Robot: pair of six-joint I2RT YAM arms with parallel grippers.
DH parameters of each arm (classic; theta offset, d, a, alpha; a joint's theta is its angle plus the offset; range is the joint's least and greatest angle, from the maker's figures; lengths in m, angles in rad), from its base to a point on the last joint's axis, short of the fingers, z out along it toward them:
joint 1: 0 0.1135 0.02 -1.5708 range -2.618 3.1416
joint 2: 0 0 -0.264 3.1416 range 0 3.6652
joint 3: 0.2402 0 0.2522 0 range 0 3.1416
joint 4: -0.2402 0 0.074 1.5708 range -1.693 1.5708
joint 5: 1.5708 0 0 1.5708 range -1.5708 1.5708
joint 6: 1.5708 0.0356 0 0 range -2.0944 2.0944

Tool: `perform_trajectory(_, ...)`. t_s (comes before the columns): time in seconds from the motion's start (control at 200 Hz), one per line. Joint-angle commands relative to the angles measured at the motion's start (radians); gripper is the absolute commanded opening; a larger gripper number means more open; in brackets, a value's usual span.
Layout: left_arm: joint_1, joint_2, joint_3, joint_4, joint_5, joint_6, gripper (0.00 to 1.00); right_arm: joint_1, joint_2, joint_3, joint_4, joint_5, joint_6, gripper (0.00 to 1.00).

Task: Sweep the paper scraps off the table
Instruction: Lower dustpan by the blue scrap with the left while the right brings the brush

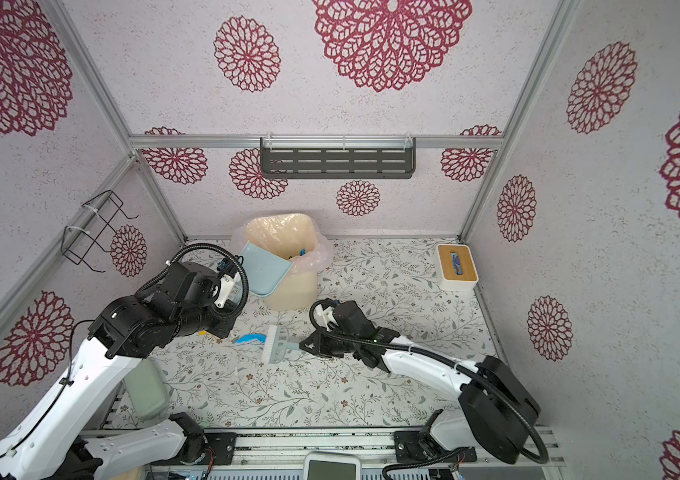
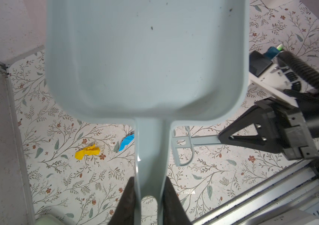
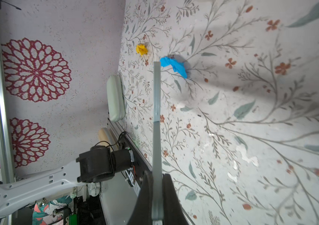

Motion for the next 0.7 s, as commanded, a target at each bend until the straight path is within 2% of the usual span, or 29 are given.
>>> perform_trajectory(0.0,-0.009,-0.022,-0.019,0.040,0.025,-0.013,0.00,0.022,0.069,0.066,0.194,0.006,0.066,0.00)
perform_trajectory(0.25,-0.009,-0.043,-0.056,0.041,0.027,0.008,0.00,0.074,0.272,0.205,0.251,0.001,0.110,0.00)
perform_trajectory(0.51,-0.009,-0.068,-0.085,0.033,0.047,0.020,0.00,0.095,0.444,0.307,0.297,0.028,0.213,0.00)
perform_trajectory(0.691,-0.009,-0.088,-0.114,0.010,0.079,0.040,0.00,0.098,0.529,0.324,0.367,0.076,0.286,0.00)
